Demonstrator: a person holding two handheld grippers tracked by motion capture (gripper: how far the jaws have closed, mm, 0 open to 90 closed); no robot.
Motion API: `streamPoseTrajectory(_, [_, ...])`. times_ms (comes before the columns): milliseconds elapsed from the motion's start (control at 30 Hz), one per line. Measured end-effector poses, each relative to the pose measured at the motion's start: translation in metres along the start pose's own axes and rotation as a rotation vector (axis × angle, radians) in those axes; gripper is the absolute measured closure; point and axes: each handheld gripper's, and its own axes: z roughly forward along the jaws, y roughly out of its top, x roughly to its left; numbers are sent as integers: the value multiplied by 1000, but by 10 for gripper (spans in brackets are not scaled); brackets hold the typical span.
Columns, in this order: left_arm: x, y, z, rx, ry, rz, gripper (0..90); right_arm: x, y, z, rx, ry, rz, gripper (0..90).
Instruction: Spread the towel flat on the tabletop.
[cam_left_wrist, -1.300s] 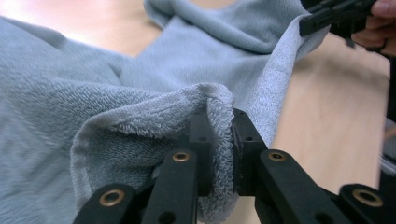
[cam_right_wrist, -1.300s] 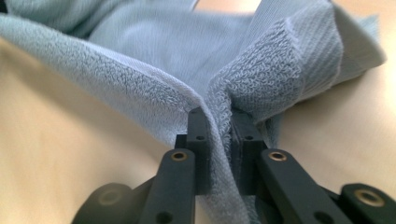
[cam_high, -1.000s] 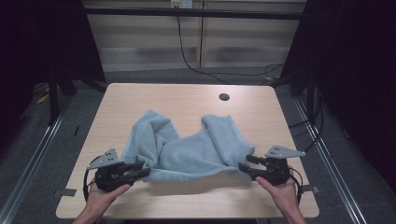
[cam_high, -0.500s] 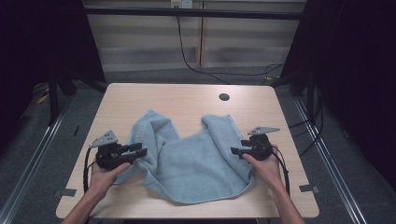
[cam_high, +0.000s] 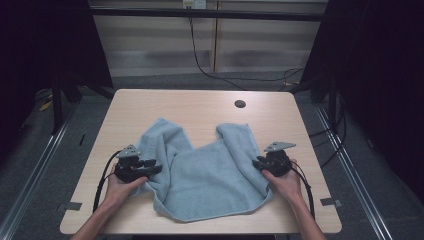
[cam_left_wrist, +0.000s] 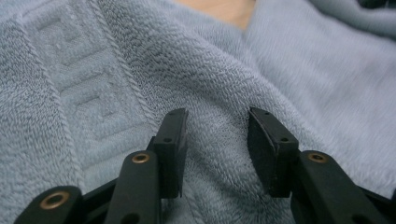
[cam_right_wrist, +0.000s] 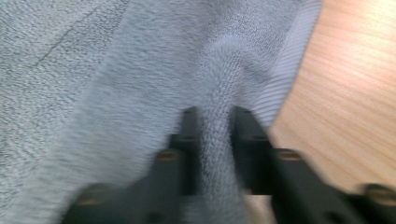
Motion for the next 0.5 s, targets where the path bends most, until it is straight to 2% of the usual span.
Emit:
streamPoseTrajectory(67, [0,-2,-3,10,1,7,613,-2,3,-1,5,5,13,855])
streamPoseTrajectory(100, [-1,-4,-5,17,11,15,613,-2,3,-1,5,5,13,855])
streamPoseTrajectory(133, [-2,-7,-7,30,15,22,615,-6,5,-3,-15,10,28,857])
streamPoseTrajectory(167, [-3,-9,-8,37,19,30,624,-16,13,-14,-75,9,67,858])
streamPoseTrajectory(200, [-4,-12,-11,37,26,40,624,-16,13,-14,-75,9,67,858])
streamPoseTrajectory(233, [-5,-15,-16,44,26,44,625,-22,19,-21,-107,1,77,859])
streamPoseTrajectory(333, [-9,-22,-25,50,33,59,626,-39,39,-43,-144,-44,84,859])
streamPoseTrajectory(400, [-12,-27,-32,58,21,50,629,-52,52,-53,-154,-80,98,856])
streamPoseTrajectory(433, [-16,-29,-36,64,20,46,633,-56,55,-55,-158,-96,98,856])
streamPoseTrajectory(467, [-19,-31,-37,63,16,48,635,-65,62,-57,-161,-120,117,844])
streamPoseTrajectory(500, [-22,-33,-39,68,-5,50,635,-65,62,-57,-161,-120,117,844])
